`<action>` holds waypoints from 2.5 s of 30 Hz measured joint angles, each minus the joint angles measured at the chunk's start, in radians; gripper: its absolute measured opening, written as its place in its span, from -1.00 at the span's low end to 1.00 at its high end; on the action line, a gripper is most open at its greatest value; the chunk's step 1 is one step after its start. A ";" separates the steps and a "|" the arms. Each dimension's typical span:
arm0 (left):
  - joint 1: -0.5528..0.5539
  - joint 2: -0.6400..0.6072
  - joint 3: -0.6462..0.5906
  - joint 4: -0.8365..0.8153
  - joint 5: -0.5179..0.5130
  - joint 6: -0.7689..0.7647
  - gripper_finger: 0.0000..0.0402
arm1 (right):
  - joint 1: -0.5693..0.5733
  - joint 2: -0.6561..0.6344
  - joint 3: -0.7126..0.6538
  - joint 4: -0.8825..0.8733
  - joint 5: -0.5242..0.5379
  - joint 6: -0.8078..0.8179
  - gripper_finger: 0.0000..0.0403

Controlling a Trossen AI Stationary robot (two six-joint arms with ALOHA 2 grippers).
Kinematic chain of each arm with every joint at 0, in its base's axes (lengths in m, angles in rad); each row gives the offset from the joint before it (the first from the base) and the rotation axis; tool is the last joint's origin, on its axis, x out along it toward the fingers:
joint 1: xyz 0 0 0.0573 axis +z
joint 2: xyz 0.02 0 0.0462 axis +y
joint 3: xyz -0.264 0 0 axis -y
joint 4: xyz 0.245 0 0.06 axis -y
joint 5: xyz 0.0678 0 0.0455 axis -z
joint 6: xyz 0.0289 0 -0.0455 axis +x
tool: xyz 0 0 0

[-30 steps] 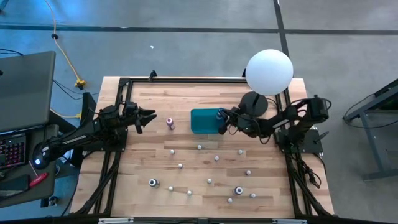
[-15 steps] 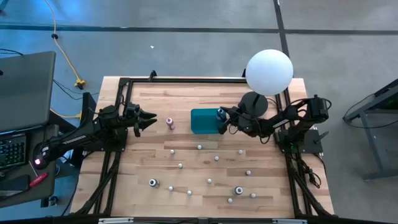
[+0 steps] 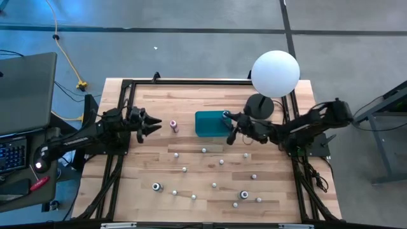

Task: Pick & Place food coloring
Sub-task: Put the large pink food coloring bottle into the blue bin

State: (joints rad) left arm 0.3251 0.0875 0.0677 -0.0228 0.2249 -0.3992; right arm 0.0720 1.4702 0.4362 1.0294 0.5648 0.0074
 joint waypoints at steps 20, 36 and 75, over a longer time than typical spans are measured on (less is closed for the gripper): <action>-0.058 0.538 0.003 0.395 -0.177 0.279 -0.16 | 0.143 -0.150 0.000 -0.046 -0.004 -0.034 -0.34; -0.057 0.901 0.003 0.685 -0.214 0.354 -0.16 | 0.143 -0.150 0.000 -0.062 0.008 -0.034 -0.34; -0.057 1.442 0.754 0.601 -0.111 0.394 -0.83 | 0.243 -0.152 0.001 -0.135 0.068 -0.007 -0.34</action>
State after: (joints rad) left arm 0.2684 1.5293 0.8216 0.5786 0.1135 -0.0054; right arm 0.3154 1.3180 0.4374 0.8948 0.6325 0.0001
